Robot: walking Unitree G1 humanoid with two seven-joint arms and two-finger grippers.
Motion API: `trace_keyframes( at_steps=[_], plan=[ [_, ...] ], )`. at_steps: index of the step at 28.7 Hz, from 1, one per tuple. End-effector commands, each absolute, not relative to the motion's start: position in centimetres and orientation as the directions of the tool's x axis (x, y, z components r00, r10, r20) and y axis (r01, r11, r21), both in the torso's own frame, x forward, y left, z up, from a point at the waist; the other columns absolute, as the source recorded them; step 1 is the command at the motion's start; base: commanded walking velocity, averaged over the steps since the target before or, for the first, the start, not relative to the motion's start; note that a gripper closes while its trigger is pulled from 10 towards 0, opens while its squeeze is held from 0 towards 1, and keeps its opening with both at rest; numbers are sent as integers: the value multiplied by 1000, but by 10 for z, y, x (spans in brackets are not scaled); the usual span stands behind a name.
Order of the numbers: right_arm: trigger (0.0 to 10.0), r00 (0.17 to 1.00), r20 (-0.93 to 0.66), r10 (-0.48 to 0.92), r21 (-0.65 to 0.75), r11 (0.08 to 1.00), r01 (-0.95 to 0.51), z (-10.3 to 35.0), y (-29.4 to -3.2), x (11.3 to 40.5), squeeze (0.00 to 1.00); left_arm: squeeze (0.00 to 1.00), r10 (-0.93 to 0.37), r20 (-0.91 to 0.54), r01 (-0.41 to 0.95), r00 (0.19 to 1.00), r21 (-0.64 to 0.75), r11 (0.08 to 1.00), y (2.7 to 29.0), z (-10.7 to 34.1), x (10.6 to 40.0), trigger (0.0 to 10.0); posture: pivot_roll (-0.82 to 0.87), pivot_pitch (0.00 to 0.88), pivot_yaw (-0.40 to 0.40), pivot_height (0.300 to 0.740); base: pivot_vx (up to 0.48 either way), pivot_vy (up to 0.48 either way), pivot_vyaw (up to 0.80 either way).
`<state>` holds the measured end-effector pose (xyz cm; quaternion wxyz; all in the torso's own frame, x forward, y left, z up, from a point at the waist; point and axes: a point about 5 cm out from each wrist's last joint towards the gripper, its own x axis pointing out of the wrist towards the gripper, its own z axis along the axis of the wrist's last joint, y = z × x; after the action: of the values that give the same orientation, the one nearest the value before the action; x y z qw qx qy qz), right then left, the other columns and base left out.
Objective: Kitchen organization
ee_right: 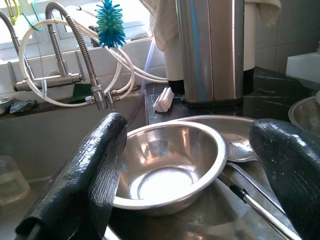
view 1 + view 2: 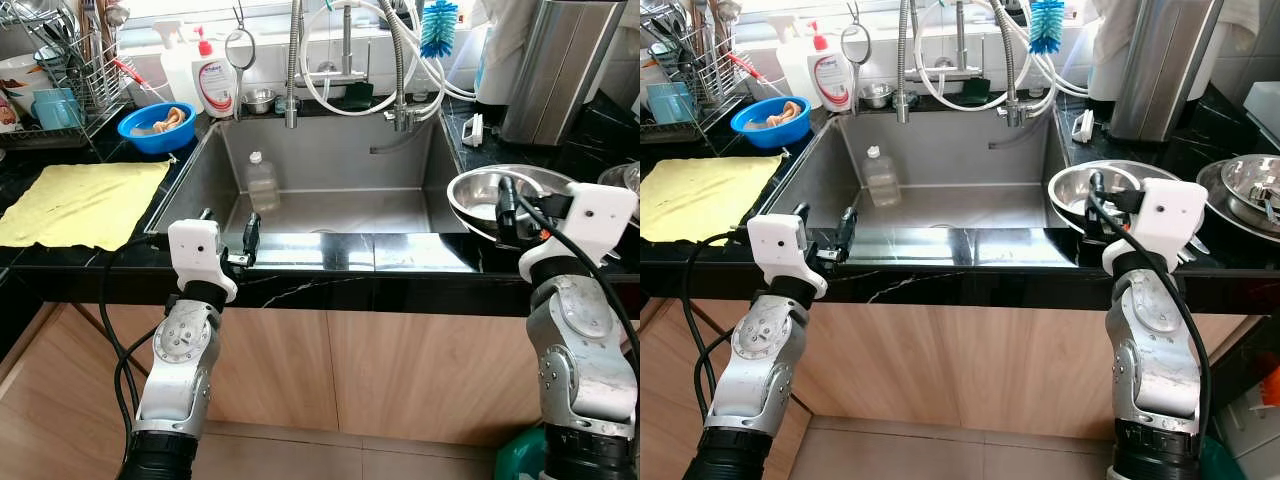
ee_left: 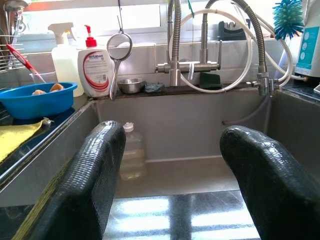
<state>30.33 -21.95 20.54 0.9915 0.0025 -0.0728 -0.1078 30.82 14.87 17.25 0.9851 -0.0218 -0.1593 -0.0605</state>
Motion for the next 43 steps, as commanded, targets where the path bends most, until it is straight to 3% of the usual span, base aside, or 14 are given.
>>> trace_keyframes(
  at_steps=[1,24,37,43],
  plan=[
    [10000,967,177,-183,18,983,183,217,-212,305,0,0,-107,342,123,934,-26,992,153,181,309,10000,-157,0,101,740,0,0,0],
    [10000,966,201,-163,63,986,153,229,-209,310,0,0,-120,325,134,938,-22,991,151,172,309,10000,-169,0,92,740,202,0,-35],
    [10000,960,77,-268,99,960,260,243,-227,312,0,0,-115,314,122,942,-2,993,156,171,311,10000,-184,0,98,740,0,0,0],
    [10000,970,0,-244,106,964,242,249,-234,318,0,0,-119,311,123,943,6,992,156,171,313,10000,-192,0,98,740,0,0,0]
  ],
)
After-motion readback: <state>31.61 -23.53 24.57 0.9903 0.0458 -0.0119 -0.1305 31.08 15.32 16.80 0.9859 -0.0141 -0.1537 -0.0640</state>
